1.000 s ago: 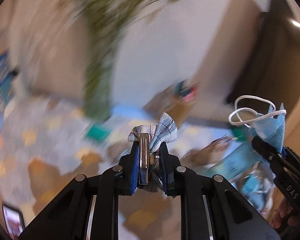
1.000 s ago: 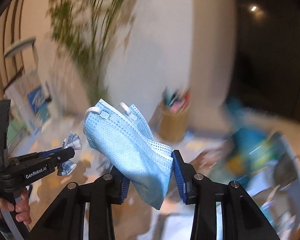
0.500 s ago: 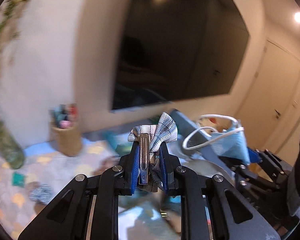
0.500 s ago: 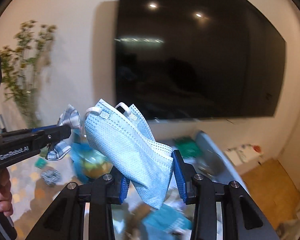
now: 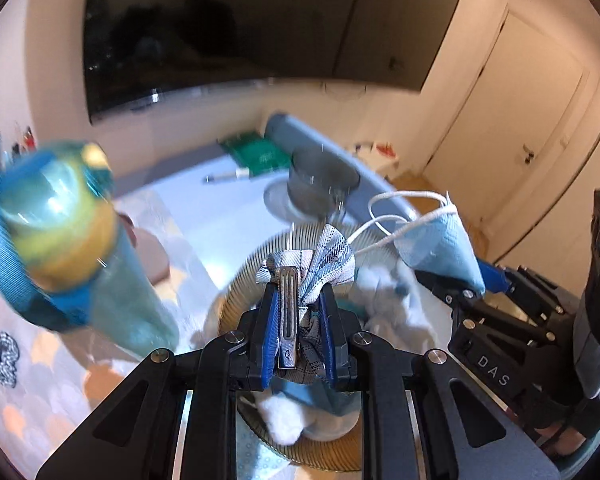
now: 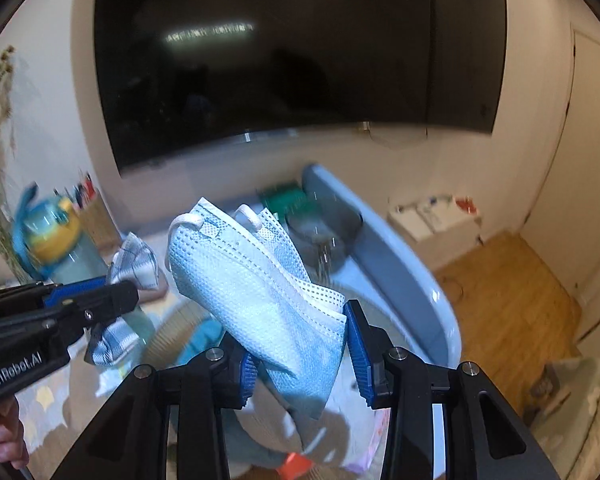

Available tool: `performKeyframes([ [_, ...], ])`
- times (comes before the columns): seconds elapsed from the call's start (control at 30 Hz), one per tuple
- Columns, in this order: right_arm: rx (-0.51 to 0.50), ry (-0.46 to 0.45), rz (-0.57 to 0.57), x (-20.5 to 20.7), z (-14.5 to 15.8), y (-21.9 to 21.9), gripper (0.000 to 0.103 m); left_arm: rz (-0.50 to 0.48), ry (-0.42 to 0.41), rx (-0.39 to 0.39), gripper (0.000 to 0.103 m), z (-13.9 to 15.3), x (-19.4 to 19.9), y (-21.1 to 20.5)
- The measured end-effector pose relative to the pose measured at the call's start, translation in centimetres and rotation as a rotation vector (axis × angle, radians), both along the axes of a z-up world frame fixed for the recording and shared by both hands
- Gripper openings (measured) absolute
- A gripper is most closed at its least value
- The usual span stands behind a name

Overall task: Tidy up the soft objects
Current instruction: 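Open both tools to drop the mask and checked cloth onto the plate, then move both open tools back over the bed toward the scrunchie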

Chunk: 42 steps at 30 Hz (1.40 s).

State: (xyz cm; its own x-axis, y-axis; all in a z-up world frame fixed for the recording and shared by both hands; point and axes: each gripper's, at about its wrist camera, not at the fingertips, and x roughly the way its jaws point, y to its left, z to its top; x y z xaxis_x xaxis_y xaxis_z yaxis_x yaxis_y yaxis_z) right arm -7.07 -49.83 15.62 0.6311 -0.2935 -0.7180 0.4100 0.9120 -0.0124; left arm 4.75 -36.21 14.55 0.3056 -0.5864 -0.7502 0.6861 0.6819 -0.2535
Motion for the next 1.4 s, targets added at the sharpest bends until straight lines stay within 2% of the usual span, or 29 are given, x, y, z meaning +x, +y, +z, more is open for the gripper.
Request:
performKeyframes([
  [0.13, 0.031, 0.008, -0.018, -0.2, -1.1, -0.5, 0.038, 0.014, 0.031, 0.027, 0.017, -0.9, 0.4, -0.6],
  [0.2, 0.039, 0.003, -0.022, -0.3, -1.2, -0.7, 0.039, 0.012, 0.036, 0.034, 0.022, -1.1, 0.2, -0.7],
  [0.23, 0.04, -0.003, -0.023, -0.3, -1.2, -0.8, 0.047, 0.015, 0.04, 0.039, 0.026, -1.1, 0.2, -0.8],
  [0.27, 0.044, -0.013, -0.021, -0.4, -1.1, -0.7, 0.06, 0.022, 0.044, 0.039, 0.034, -1.2, 0.4, -0.9],
  [0.33, 0.035, -0.028, -0.027, -0.4, -0.6, -0.6, 0.074, 0.033, 0.064, 0.021, 0.04, -1.3, 0.5, -0.5],
  [0.4, 0.009, -0.038, -0.035, -0.6, -0.2, -0.2, 0.074, 0.052, 0.078, 0.001, 0.061, -1.3, 0.8, 0.1],
  [0.47, 0.003, -0.035, -0.044, -0.7, -0.1, -0.3, 0.074, 0.064, 0.095, -0.055, 0.074, -1.0, 0.8, 1.2],
  [0.57, 0.016, -0.031, -0.053, -1.1, -0.2, 0.0, 0.074, 0.056, 0.099, -0.086, 0.075, -0.7, 0.7, 2.1],
  [0.77, 0.015, -0.041, -0.068, -2.0, 0.0, 1.9, 0.074, 0.083, 0.086, -0.071, 0.075, -0.4, 0.1, 5.1],
  [0.93, -0.001, -0.059, -0.031, -1.8, 1.2, 5.1, 0.075, 0.176, 0.057, -0.033, 0.075, 0.0, -0.1, 9.8],
  [1.1, 0.005, -0.084, 0.1, -0.1, 2.2, 11.2, 0.08, 0.32, 0.037, 0.017, 0.075, 0.0, -0.3, 17.5],
  [1.27, 0.055, -0.06, 0.281, 2.4, 1.0, 19.0, 0.08, 0.486, 0.068, 0.091, 0.075, -2.8, -0.5, 25.5],
  [1.4, 0.14, 0.005, 0.404, 3.8, -2.8, 24.9, 0.083, 0.651, 0.095, 0.148, 0.077, -7.7, -0.8, 31.0],
])
